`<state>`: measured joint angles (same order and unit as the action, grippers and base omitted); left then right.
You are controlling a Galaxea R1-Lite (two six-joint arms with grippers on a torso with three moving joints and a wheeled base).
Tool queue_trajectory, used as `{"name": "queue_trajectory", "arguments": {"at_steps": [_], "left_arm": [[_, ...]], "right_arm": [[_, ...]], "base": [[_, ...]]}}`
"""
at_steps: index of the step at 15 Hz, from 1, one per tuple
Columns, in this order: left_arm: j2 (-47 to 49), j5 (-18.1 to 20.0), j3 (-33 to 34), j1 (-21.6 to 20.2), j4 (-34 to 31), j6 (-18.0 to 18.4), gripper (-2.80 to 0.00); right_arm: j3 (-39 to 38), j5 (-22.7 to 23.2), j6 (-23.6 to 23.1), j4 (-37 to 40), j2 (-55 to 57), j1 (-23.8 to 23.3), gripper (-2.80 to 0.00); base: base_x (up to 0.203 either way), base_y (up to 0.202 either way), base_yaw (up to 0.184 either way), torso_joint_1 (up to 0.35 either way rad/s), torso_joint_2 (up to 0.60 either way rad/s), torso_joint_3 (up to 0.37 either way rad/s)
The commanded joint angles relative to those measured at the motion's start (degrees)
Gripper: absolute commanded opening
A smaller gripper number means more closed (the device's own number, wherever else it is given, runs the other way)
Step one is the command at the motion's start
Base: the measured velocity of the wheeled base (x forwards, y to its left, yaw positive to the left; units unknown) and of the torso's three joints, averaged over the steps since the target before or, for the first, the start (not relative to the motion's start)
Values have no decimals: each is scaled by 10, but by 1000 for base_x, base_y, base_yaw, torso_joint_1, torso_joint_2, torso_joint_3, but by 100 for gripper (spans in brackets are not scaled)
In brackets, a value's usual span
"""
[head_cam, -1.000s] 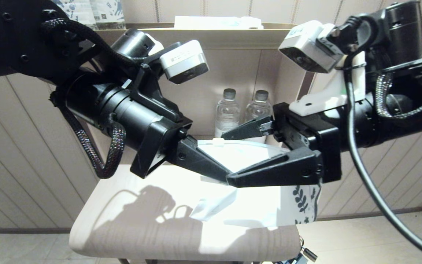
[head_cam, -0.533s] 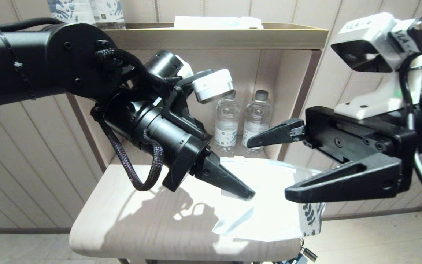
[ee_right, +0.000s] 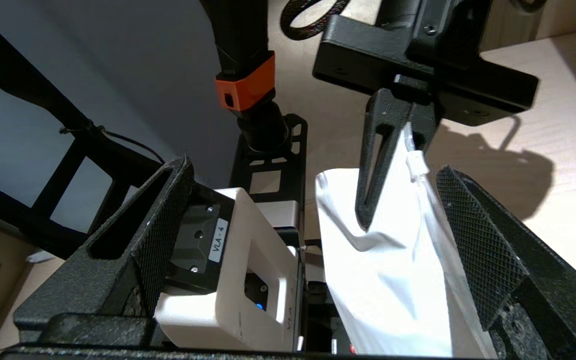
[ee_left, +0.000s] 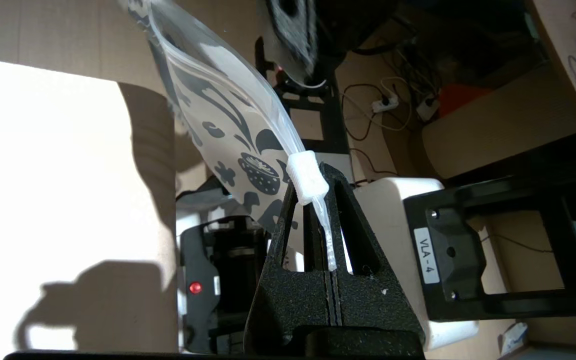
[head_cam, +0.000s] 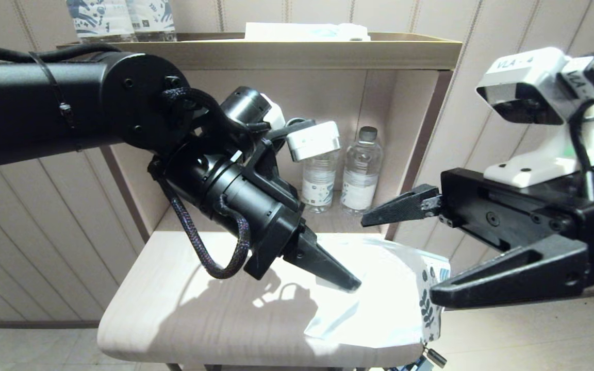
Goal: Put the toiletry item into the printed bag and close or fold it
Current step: Hand it to the other hand
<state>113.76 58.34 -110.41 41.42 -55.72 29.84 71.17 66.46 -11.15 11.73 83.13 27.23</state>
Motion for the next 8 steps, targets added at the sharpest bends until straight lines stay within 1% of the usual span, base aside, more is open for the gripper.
{"name": "queue_trajectory", "arguments": {"at_steps": [1,2,4,5,6,7,8], "left_arm": [[6,-3,-1,0,-3,1,-280],[8,-20,0,0,-1,1,-280],[15,-82,6,-1,5,1,-280],[23,-99,6,-6,11,1,-280],[25,-107,4,-12,23,2,-280],[24,-133,3,-14,36,3,-280],[22,-170,3,-15,47,3,-280]], "right_arm": [[-4,4,-1,0,4,-10,0],[-3,4,-1,0,4,-19,0],[2,10,-2,-2,12,-32,0],[0,15,-3,-10,14,-33,0],[-8,16,-3,-27,18,-33,0],[-15,16,-4,-42,22,-33,0],[-16,16,-5,-51,30,-33,0]], "base": [[0,0,0,0,0,0],[0,0,0,0,0,0],[0,0,0,0,0,0],[0,0,0,0,0,0],[0,0,0,0,0,0],[0,0,0,0,0,0],[0,0,0,0,0,0]]}}
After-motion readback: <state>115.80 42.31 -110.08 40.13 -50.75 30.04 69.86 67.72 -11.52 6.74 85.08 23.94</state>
